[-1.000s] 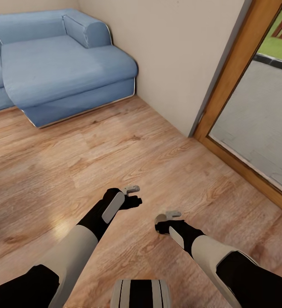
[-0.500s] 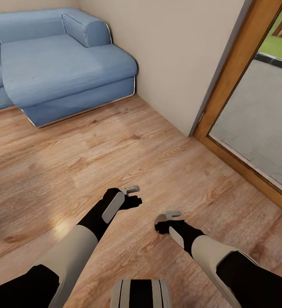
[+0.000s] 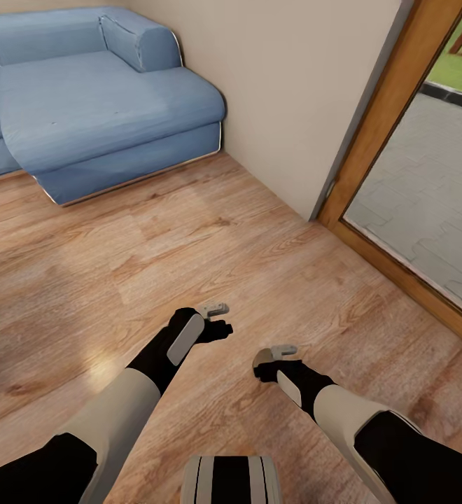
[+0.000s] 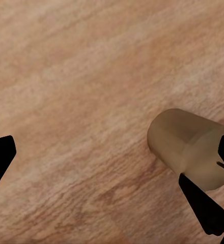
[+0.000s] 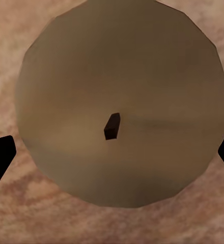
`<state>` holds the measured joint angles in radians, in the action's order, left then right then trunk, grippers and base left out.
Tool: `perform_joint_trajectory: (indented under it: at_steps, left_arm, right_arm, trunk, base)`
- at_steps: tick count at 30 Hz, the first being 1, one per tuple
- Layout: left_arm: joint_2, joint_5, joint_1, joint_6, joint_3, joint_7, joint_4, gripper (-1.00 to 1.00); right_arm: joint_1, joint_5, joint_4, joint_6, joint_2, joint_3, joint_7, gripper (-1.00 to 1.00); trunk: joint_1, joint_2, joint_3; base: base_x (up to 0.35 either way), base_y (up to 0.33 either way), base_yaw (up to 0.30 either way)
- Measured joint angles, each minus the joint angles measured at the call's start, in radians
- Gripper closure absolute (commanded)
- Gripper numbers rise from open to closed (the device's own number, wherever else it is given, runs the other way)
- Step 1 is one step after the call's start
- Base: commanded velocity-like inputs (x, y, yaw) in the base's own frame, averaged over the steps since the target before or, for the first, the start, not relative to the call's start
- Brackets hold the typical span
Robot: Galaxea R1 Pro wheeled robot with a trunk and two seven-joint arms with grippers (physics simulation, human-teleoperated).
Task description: Place each of the two pumpkins and all three candles from the living room inside a cabinet in the living room (use any cabinet), then make sure every cabinet is closed, and position the cauldron so it is next to a table in the living room.
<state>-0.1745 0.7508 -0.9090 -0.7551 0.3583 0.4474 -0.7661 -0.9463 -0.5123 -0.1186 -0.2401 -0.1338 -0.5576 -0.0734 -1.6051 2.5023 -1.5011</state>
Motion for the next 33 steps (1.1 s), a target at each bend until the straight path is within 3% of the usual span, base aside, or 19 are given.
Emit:
perform_joint_trajectory:
  at_steps: [33]
  left_arm:
    - [0.000,0.000,0.000,0.000,-0.001,0.000,0.000,-1.00]
  right_arm:
    - [0.000,0.000,0.000,0.000,0.000,0.000,0.001,-1.00]
  trunk:
    - [0.000,0.000,0.000]
  base:
    - [0.027,0.000,0.000]
